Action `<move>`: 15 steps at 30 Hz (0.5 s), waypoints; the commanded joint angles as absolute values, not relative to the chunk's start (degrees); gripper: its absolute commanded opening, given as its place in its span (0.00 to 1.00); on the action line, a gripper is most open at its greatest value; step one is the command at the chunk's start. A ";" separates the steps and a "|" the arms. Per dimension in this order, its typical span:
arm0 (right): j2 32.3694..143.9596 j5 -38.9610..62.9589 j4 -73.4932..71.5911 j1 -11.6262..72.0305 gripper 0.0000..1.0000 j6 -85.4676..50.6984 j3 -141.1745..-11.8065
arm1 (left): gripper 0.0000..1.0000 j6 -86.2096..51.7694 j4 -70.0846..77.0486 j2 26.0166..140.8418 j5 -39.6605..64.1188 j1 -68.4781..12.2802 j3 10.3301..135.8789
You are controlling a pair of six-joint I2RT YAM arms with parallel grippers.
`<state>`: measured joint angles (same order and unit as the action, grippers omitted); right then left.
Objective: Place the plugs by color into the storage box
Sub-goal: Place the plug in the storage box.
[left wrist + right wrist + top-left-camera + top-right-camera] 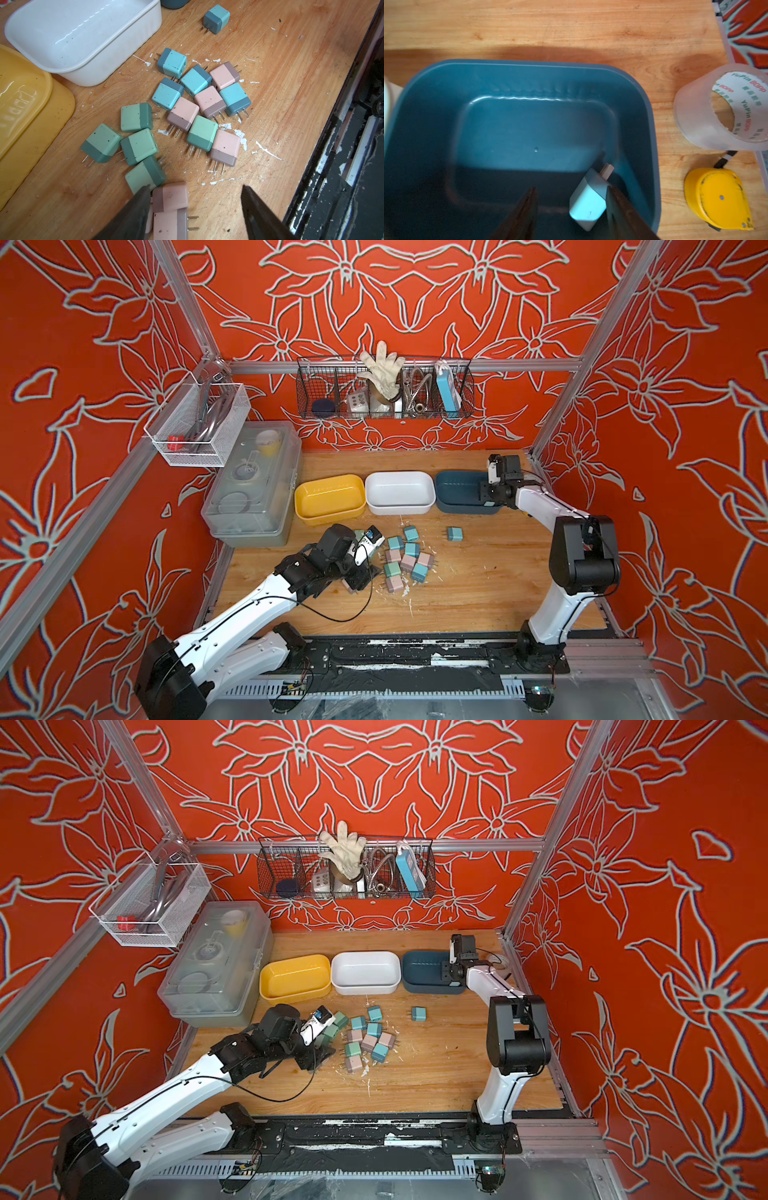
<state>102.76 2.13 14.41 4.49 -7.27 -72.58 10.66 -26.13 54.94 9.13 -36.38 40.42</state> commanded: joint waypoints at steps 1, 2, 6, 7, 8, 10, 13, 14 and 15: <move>99.04 6.04 16.11 4.33 0.58 -9.10 -73.08 | 0.70 8.72 -26.37 55.39 9.03 -36.47 43.20; 98.40 6.91 16.86 4.34 0.58 -9.62 -73.12 | 0.69 7.69 -26.37 55.90 9.20 -36.50 44.19; 94.91 14.07 15.26 4.48 0.56 -13.76 -71.88 | 0.69 6.89 -25.79 60.01 10.35 -36.52 48.49; 93.99 16.89 15.56 4.48 0.55 -16.42 -71.99 | 0.69 7.65 -26.36 61.30 10.36 -36.49 50.26; 93.17 19.59 13.72 4.71 0.54 -17.60 -71.02 | 0.69 8.69 -27.30 62.51 10.48 -36.39 52.85; 91.76 21.06 8.49 5.93 0.52 -18.53 -68.29 | 0.67 11.83 -29.41 65.40 9.10 -36.47 58.45; 91.15 18.39 10.52 6.68 0.51 -16.88 -68.38 | 0.67 15.69 -30.24 67.13 2.95 -36.91 59.95; 90.98 18.22 11.45 6.70 0.51 -16.92 -68.11 | 0.67 15.52 -29.34 66.84 2.56 -36.96 59.05; 90.58 19.61 11.28 6.77 0.51 -16.74 -67.02 | 0.67 15.47 -27.55 66.27 2.86 -36.91 57.29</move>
